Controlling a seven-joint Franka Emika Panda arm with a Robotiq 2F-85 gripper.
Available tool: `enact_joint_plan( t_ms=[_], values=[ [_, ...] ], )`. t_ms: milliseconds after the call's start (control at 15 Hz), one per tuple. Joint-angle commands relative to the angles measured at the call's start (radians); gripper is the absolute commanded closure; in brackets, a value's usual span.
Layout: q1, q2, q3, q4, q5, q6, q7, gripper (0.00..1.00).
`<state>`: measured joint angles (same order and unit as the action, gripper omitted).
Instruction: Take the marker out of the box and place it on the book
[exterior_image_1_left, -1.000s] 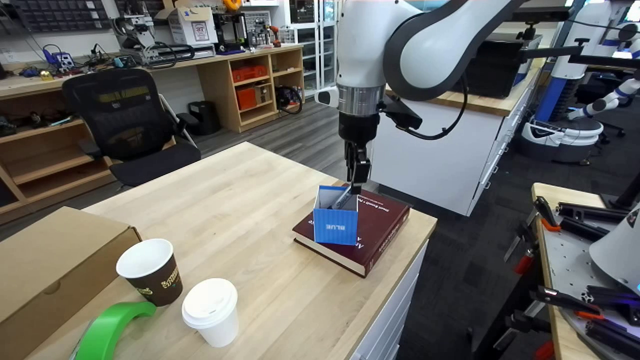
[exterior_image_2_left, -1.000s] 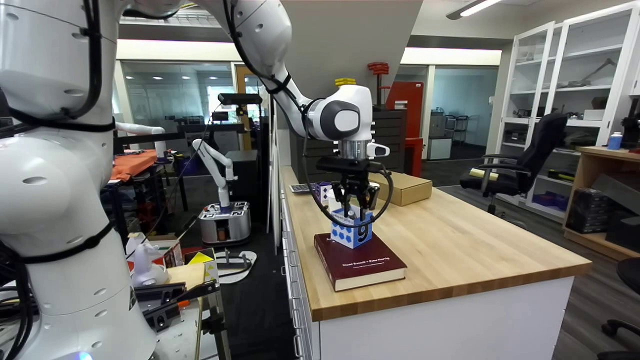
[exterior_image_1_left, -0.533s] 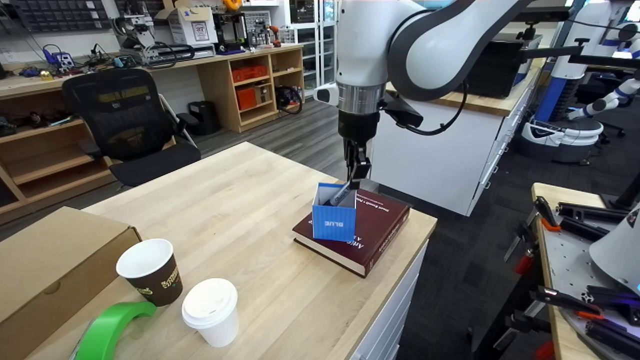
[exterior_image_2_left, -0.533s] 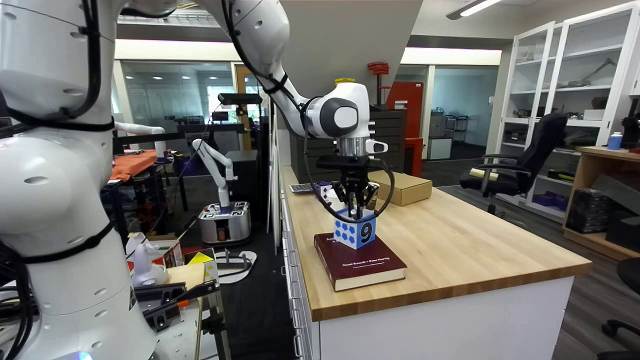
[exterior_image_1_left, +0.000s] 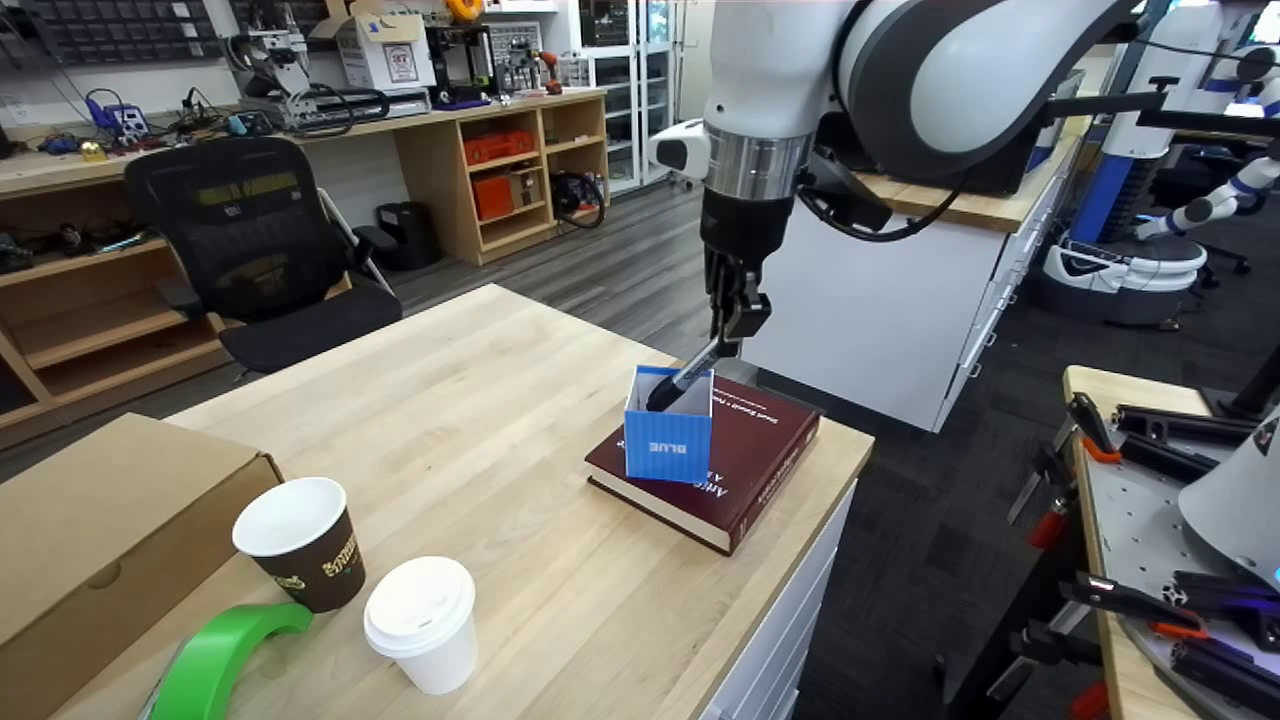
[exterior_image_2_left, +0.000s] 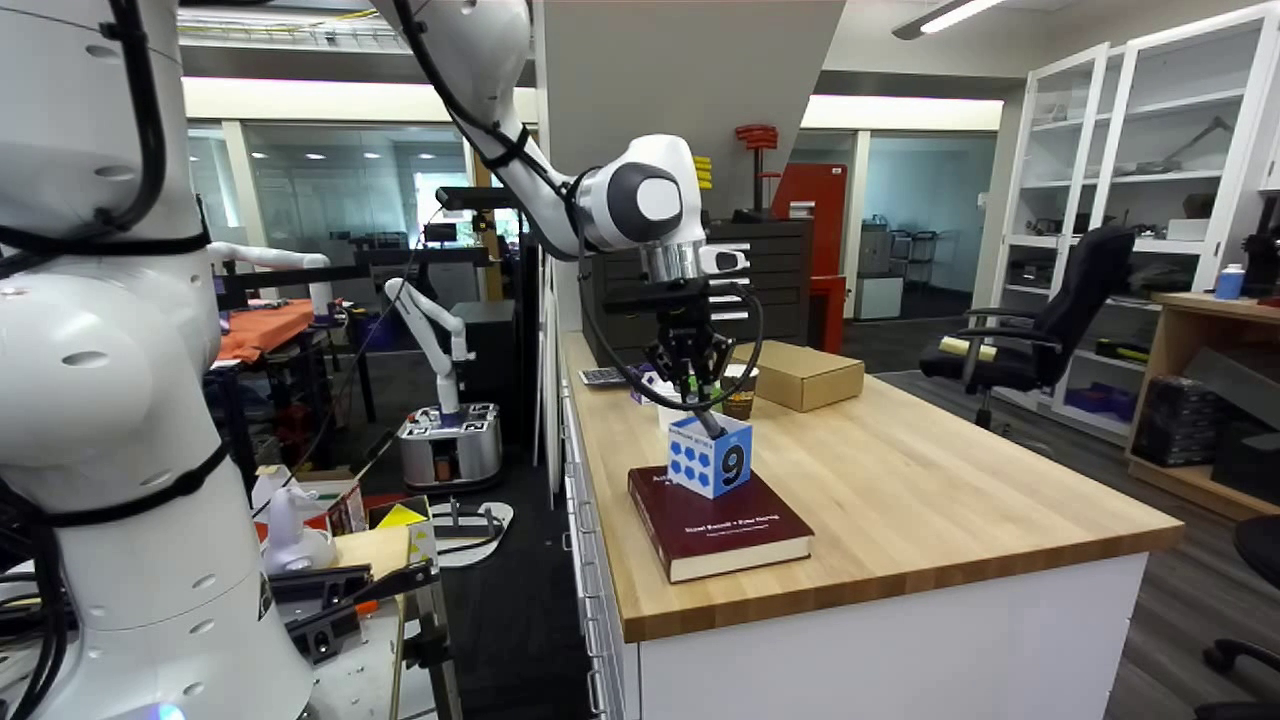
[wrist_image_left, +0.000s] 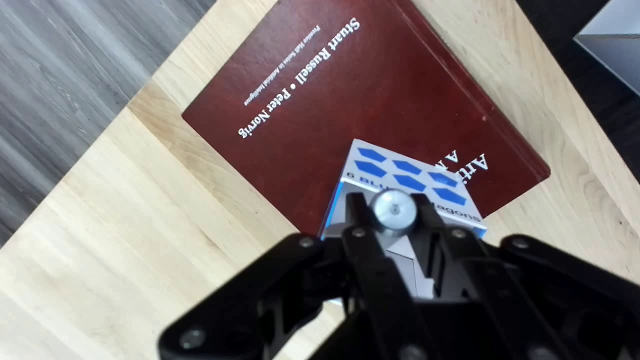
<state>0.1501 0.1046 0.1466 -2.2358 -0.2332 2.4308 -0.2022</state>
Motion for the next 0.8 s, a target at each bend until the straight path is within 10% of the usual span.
enact_joint_plan(
  t_ms=[0,733],
  values=[
    [-0.003,-0.126,-0.006,-0.112,-0.014,0.052,0.062,0.94],
    [-0.080,-0.286,-0.037,-0.278,-0.029,0.234,0.279,0.94]
  ],
)
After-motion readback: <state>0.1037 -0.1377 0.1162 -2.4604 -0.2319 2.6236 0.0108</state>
